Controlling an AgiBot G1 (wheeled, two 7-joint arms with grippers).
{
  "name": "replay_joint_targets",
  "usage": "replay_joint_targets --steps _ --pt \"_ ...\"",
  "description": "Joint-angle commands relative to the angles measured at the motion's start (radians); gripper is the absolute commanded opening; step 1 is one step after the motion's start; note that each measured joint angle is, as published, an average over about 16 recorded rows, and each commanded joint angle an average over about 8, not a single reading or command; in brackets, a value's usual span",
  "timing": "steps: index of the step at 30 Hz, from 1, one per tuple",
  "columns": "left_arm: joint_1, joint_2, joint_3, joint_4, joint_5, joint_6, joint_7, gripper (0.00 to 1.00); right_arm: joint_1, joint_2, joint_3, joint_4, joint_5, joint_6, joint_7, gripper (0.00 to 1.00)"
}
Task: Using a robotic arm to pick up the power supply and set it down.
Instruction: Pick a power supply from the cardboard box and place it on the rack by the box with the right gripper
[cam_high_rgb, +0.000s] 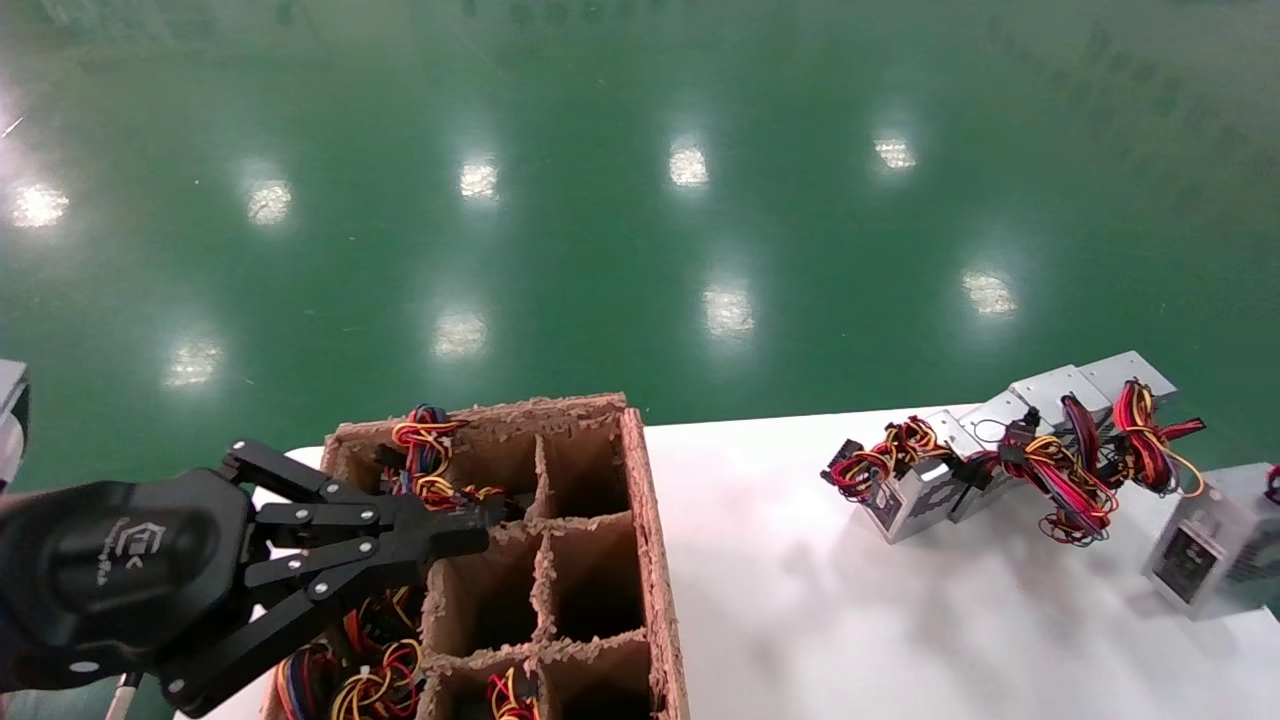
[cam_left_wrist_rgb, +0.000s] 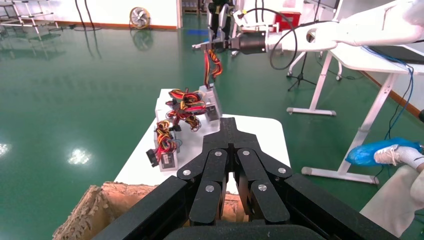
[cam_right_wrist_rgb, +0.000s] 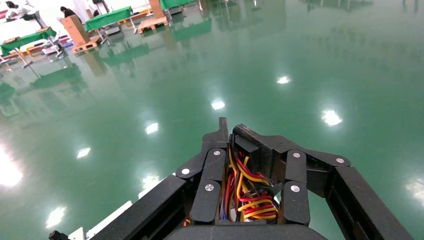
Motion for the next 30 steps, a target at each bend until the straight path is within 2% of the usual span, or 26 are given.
replay_joint_targets --steps 1,11,21,22,29,30 --pt "0.0 0.0 0.0 0.0 0.0 0.0 0.0 0.0 0.007 -0.011 -0.009 0.002 -0.005 0.01 0.005 0.0" --pt "0.0 0.0 0.0 0.0 0.0 0.0 0.0 0.0 0.124 -0.084 -0.058 -0.087 -0.046 0.008 0.002 0.0" --pt "0.0 0.0 0.0 0.0 0.0 0.0 0.0 0.0 0.167 -0.104 -0.073 -0.207 -0.058 -0.05 -0.001 0.0" --pt "0.0 0.0 0.0 0.0 0.0 0.0 0.0 0.0 0.171 -0.104 -0.074 -0.215 -0.059 -0.055 -0.001 0.06" --pt "0.0 0.0 0.0 0.0 0.0 0.0 0.0 0.0 0.192 -0.102 -0.083 -0.256 -0.07 -0.063 0.007 0.93" --pt "0.0 0.0 0.0 0.0 0.0 0.0 0.0 0.0 0.194 -0.101 -0.084 -0.26 -0.071 -0.063 0.008 1.0"
